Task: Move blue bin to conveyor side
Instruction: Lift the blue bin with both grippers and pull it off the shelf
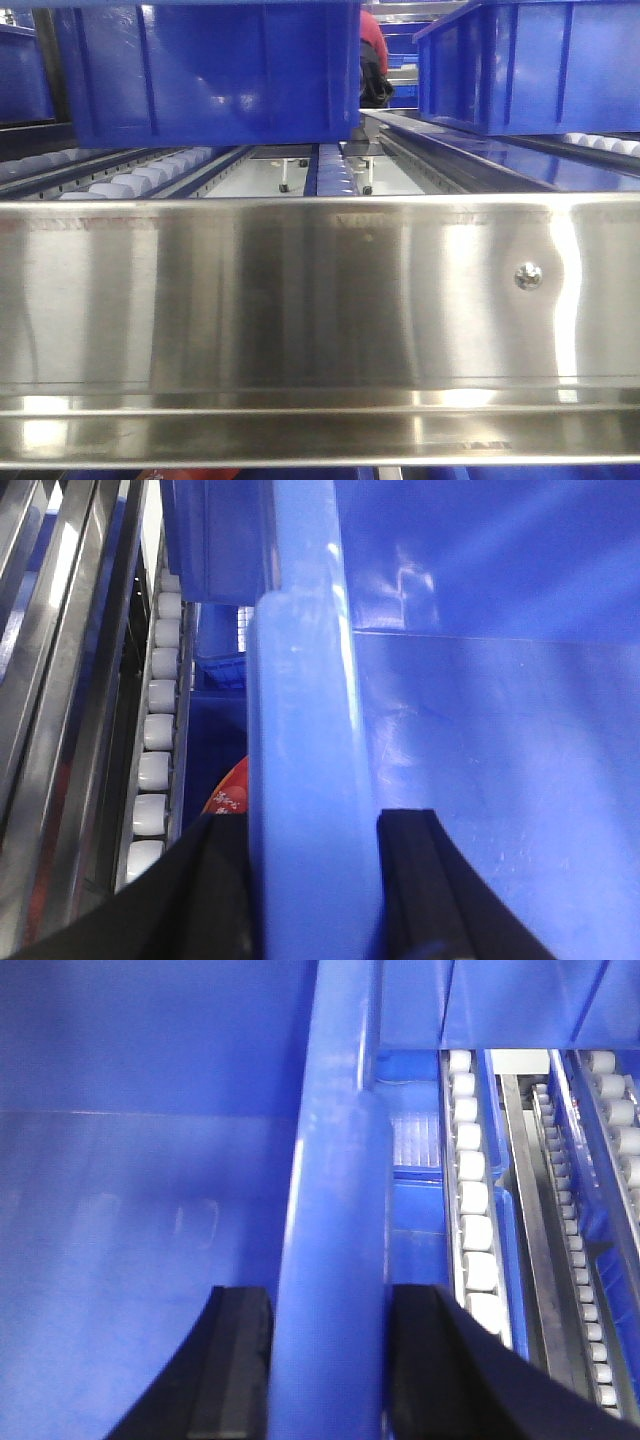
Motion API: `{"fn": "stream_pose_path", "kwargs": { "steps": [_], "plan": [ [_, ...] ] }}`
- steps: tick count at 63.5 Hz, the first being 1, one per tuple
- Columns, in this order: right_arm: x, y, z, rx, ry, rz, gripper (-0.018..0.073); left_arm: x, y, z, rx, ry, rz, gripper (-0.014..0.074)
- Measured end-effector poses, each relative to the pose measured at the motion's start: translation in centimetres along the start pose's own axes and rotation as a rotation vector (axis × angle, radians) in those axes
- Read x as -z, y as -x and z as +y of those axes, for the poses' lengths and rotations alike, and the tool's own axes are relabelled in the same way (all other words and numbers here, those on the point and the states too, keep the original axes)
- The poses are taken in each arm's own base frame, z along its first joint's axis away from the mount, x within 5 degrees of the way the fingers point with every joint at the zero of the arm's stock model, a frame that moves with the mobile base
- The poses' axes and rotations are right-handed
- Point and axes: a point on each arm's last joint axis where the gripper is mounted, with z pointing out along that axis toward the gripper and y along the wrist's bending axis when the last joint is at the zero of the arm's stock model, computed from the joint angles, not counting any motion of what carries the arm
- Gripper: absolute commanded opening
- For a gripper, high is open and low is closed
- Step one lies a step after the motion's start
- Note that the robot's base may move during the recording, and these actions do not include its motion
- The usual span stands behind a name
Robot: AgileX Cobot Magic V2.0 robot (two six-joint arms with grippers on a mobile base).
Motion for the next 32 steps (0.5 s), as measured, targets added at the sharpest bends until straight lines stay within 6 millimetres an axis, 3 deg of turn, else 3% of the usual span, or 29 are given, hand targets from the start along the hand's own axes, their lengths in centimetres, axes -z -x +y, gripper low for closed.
{"fn": "stream_pose_path", "kwargs": {
  "steps": [32],
  "plan": [
    [0.0,0.0,0.0,0.002,0.0,0.0,-0.008,0.0,0.0,0.0,0.0,0.0,0.0,-0.0019]
  ]
}}
